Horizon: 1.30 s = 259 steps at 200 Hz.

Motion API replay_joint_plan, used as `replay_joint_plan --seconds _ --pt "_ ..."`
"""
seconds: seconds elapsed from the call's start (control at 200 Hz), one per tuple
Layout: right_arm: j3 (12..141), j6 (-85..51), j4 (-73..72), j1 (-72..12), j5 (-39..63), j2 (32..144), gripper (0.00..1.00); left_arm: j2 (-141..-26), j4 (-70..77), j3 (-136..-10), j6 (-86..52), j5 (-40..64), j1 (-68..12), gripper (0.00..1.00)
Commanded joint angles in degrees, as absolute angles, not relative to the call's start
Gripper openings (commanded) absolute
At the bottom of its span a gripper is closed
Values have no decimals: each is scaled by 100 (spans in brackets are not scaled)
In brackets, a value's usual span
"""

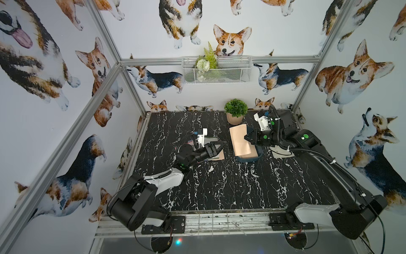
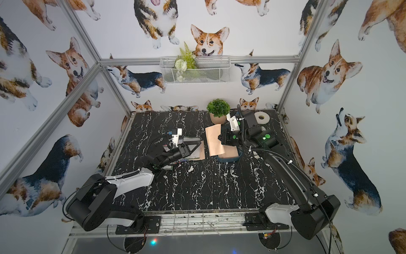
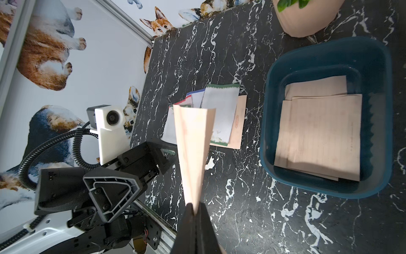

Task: Take out the stationery paper from the storage box
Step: Pick up the stationery paper from the storage box.

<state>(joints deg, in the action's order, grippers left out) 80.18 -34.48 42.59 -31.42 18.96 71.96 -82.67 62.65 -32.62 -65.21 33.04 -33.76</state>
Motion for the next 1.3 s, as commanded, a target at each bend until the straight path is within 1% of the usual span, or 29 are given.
replay_joint_plan --seconds 0.0,0.11,0.16,0.24,0.31,0.405,0.491,0.566,0.641,0.671,0.706,0.886,0.946,0.991,1.076,1.106,1.161,1.166,1.196,1.291 --pt "8031 -3661 3960 -3182 2074 7197 0 -8561 7177 -3415 -6868 3348 -3460 81" --pt "8021 -3621 3986 -3199 2085 7290 0 -8972 7869 -3560 -7242 3365 -3554 78" --pt "7967 -3610 3927 -3223 2121 7312 0 -9142 8136 -3631 -7390 3398 -3589 73" --pt "7890 -3597 3941 -3227 1992 7339 0 -9251 8147 -3773 -7407 3507 -3662 64" --pt "7854 -3545 3991 -3231 1814 7323 0 -9203 8077 -3806 -7334 3560 -3716 56" --pt "7826 -3507 4026 -3226 1709 7321 0 -8981 7688 -3791 -7101 3577 -3753 53" --pt "7805 -3524 3973 -3226 1775 7347 0 -8740 7141 -3821 -6798 3586 -3812 47" --pt "7787 -3549 3926 -3226 1769 7348 0 -8531 6656 -3854 -6530 3603 -3878 32" --pt "7787 -3551 3919 -3226 1741 7339 0 -8304 6191 -3857 -6291 3593 -3919 12" --pt "7788 -3559 3900 -3226 1745 7323 0 -8204 5995 -3854 -6187 3586 -3929 7" --pt "7789 -3564 3879 -3227 1753 7300 0 -8078 5725 -3841 -6050 3554 -3937 4" --pt "7727 -3625 3725 -3232 1870 7151 0 -7443 4052 -3966 -5275 3280 -3937 3" --pt "7704 -3639 3677 -3233 1941 7126 0 -7288 3718 -4003 -5113 3229 -3941 3" --pt "7686 -3647 3651 -3234 2025 7119 0 -7188 3480 -4038 -5028 3185 -3940 0" --pt "7629 -3630 3553 -3234 2219 7088 0 -7016 3104 -4086 -4898 3147 -3946 0" --pt "7576 -3625 3493 -3239 2266 7042 8 -6940 2994 -4082 -4851 3142 -3942 0" --pt "7473 -3598 3410 -3237 2252 6920 35 -6754 2752 -4112 -4773 3155 -3938 0" --pt "7467 -3592 3405 -3235 2242 6920 40 -6735 2725 -4117 -4759 3155 -3942 0" --pt "7403 -3565 3401 -3234 2176 6833 52 -6599 2534 -4151 -4682 3155 -3942 0" --pt "7178 -3400 3322 -3235 2029 6486 79 -6074 1799 -4291 -4411 3138 -3938 0"
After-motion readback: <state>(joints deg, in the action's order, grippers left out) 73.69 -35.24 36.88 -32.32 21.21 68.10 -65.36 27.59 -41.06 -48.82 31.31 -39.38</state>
